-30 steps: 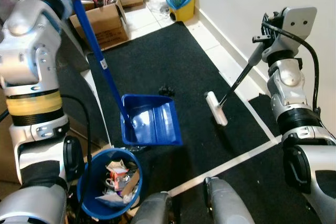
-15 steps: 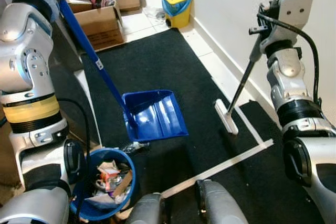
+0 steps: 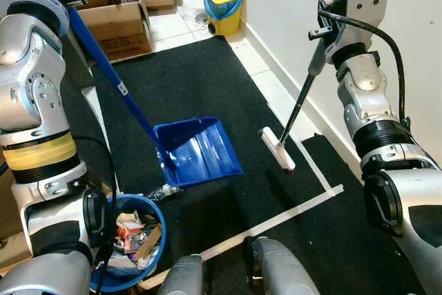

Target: Sweep floor

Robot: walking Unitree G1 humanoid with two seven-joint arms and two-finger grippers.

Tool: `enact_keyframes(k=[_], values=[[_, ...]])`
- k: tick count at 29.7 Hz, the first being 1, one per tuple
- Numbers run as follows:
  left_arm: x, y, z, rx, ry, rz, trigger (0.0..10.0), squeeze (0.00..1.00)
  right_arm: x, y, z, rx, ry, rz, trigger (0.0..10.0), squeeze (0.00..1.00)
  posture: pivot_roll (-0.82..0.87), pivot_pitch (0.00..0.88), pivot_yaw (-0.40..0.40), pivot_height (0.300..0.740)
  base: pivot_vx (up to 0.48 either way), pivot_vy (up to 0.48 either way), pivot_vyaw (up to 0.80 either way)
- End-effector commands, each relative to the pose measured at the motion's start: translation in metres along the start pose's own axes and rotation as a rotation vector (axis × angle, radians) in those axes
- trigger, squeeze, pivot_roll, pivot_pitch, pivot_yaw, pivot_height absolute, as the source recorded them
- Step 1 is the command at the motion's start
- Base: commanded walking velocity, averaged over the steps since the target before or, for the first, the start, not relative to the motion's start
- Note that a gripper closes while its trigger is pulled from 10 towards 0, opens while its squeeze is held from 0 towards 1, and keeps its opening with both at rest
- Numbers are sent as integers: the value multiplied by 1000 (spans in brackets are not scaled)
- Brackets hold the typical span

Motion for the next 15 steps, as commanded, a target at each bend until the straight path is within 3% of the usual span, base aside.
enact_keyframes(k=[1,15], values=[[9,2,0,1,-50,-21,10000,0,7,-2,-3,-10,-25,-1,10000,0,61,0,-55,740,356,0,0],[11,-3,-6,-21,-52,-35,10000,0,1,-8,1,-45,-14,-7,10000,0,62,0,-28,740,405,0,0]])
Point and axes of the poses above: a point about 5 cm out from each wrist's last joint towards the gripper, its own z axis pointing back from the gripper into the wrist, its own x axis along the axis of the wrist's last joint, y = z × x, the point moved 2 cm from there along -z, pointing out of the wrist towards the gripper, and after that the axes turned 5 degrees about -z, right-handed, at the moved point
